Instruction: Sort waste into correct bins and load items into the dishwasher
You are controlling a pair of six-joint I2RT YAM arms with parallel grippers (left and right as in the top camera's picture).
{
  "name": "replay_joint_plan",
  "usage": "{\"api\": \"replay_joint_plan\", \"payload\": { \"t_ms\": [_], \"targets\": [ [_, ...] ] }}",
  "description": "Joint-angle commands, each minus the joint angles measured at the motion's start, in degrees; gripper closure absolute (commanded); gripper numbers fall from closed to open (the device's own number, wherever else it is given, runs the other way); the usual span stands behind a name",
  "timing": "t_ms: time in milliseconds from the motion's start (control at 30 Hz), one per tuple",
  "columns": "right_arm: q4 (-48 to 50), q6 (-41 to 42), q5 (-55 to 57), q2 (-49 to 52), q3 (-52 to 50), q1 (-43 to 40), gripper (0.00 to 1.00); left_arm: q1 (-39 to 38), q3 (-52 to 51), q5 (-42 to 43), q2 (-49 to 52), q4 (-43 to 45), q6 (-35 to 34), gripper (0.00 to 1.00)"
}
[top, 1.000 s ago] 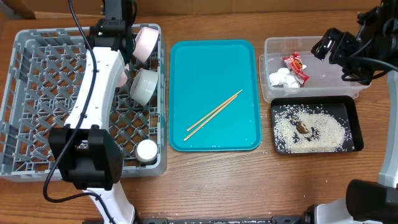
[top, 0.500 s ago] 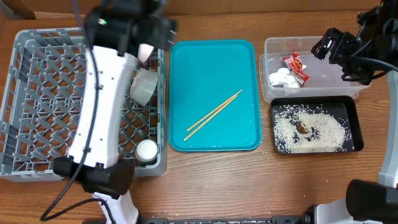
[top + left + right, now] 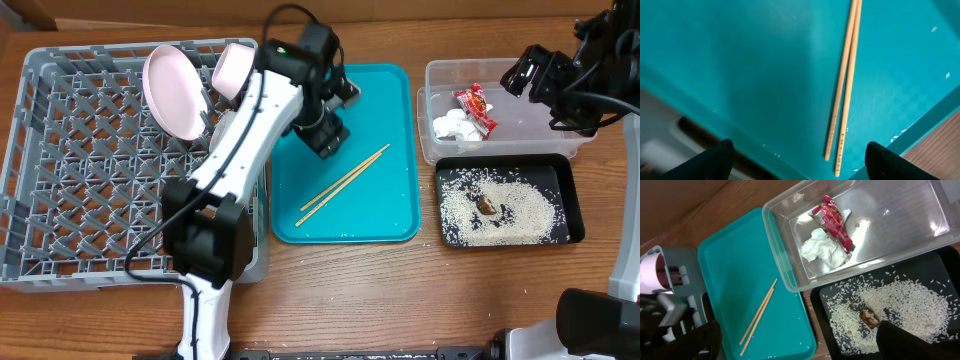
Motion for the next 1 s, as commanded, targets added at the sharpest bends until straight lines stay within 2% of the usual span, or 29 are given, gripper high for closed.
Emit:
{"api": "replay_joint_plan", "payload": {
  "t_ms": [0,167,367,800,900,967],
  "targets": [
    [0.26,-0.02,0.02,-0.9,1.14,0.17,0.0,-1.62,-0.48,1.29,3.28,0.39,4.55,0.14],
    [0.26,-0.02,0.02,-0.9,1.14,0.17,0.0,-2.67,-0.48,0.83,8.26,2.34,6.29,0.14],
    [0.26,-0.02,0.02,-0.9,1.14,0.17,0.0,-2.67,-0.48,0.9,12.76,2.4,7.8,0.2],
    [0.26,-0.02,0.02,-0.9,1.14,0.17,0.0,-2.67,-0.55,3.65,13.68,3.06,8.33,0.19],
    [0.26,-0.02,0.02,-0.9,1.14,0.17,0.0,-2.64,-0.57,3.63,13.68,3.52,6.78,0.27],
    [0.28,-0.02,0.02,-0.9,1.14,0.17,0.0,-2.67,-0.57,3.61,13.68,3.98,5.73,0.29]
  ]
}}
